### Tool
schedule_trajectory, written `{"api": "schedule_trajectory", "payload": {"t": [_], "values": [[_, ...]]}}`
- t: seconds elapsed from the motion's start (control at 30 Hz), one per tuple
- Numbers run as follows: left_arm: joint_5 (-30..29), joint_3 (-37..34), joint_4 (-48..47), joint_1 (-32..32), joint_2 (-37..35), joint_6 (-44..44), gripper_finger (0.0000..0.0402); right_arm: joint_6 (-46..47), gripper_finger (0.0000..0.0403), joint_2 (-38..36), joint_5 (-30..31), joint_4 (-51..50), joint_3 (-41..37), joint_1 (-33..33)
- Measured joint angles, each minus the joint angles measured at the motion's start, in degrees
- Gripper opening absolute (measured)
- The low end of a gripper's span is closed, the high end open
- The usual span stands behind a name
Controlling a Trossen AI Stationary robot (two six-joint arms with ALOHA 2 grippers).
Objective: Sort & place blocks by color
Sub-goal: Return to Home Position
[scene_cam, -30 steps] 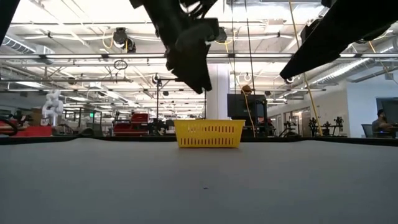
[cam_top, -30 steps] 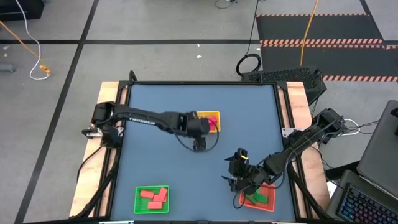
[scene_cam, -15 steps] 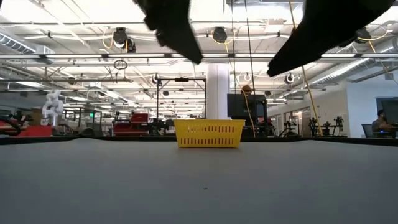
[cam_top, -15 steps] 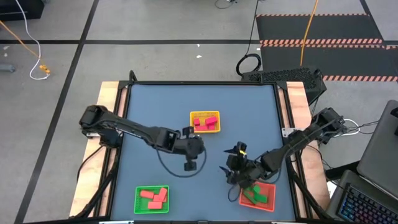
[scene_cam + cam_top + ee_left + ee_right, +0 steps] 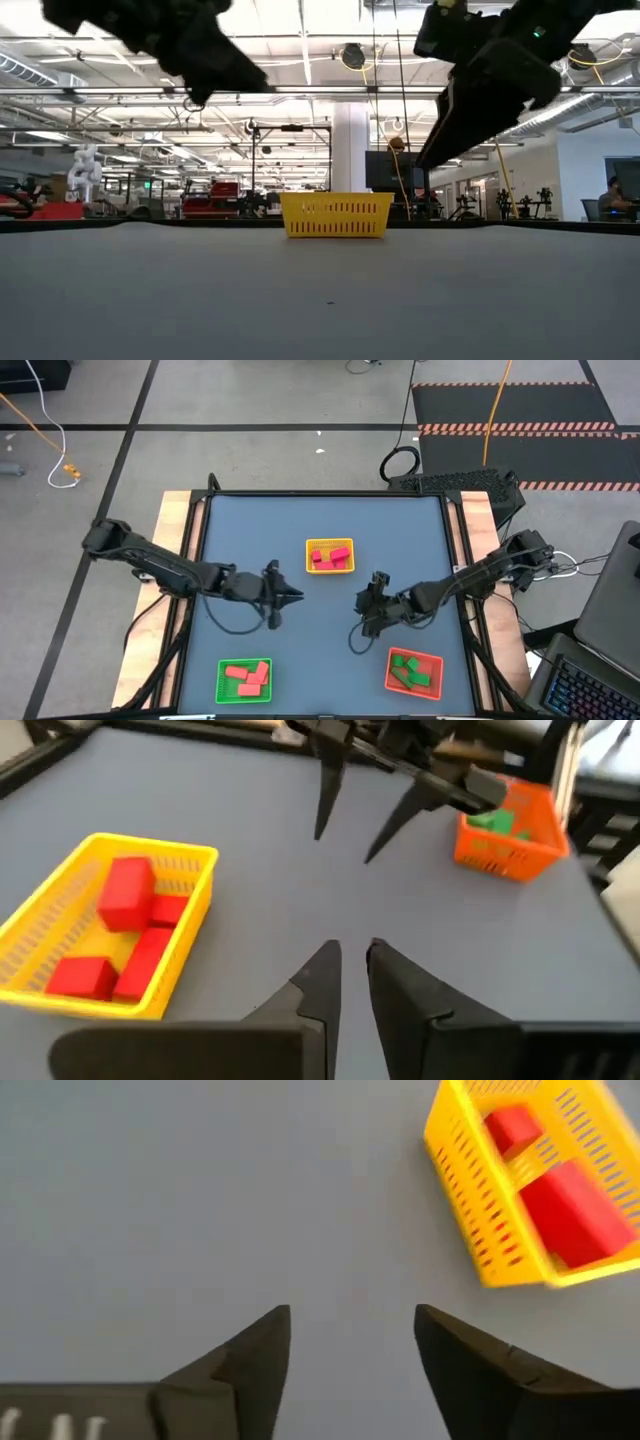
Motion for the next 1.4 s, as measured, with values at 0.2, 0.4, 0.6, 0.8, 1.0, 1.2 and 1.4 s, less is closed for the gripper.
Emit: {"api": "schedule_trajectory", "payload": {"t": [0.2, 0.4, 0.6, 0.8, 1.0, 1.2, 1.4], "values": [[-0.4, -8.1, 3.8, 0.9, -11.3, 0.9, 0.0025, -5.4, 0.0128, -3.6, -3.9, 3.3, 0.0, -3.3], [-0.9, -15.5, 4.2, 1.0, -22.9, 2.1, 0.0007, -8.0, 0.0013, -12.6, -10.2, 5.2, -4.9, -6.6], [-2.0, -25.2, 8.5, 2.1, -33.5, 1.9, 0.0003, -7.9, 0.0005, -27.0, -12.0, 12.4, -16.8, -9.2], [-1.1, -33.5, 12.0, 2.3, -42.1, 3.1, 0.0004, -9.9, 0.0001, -41.4, -14.9, 23.7, -30.5, -10.7], [-1.4, -37.5, 12.6, 2.4, -46.9, 2.8, 0.0006, -10.4, 0.0001, -51.8, -18.5, 34.5, -43.5, -13.2], [-0.3, -37.5, 13.0, 2.4, -48.2, 5.8, 0.0003, -12.2, 0.0, -58.1, -25.1, 44.8, -50.5, -15.3], [2.4, -37.5, 11.1, 2.4, -48.8, 5.6, 0.0008, -15.3, 0.0, -62.1, -26.9, 42.7, -50.9, -16.0]]}}
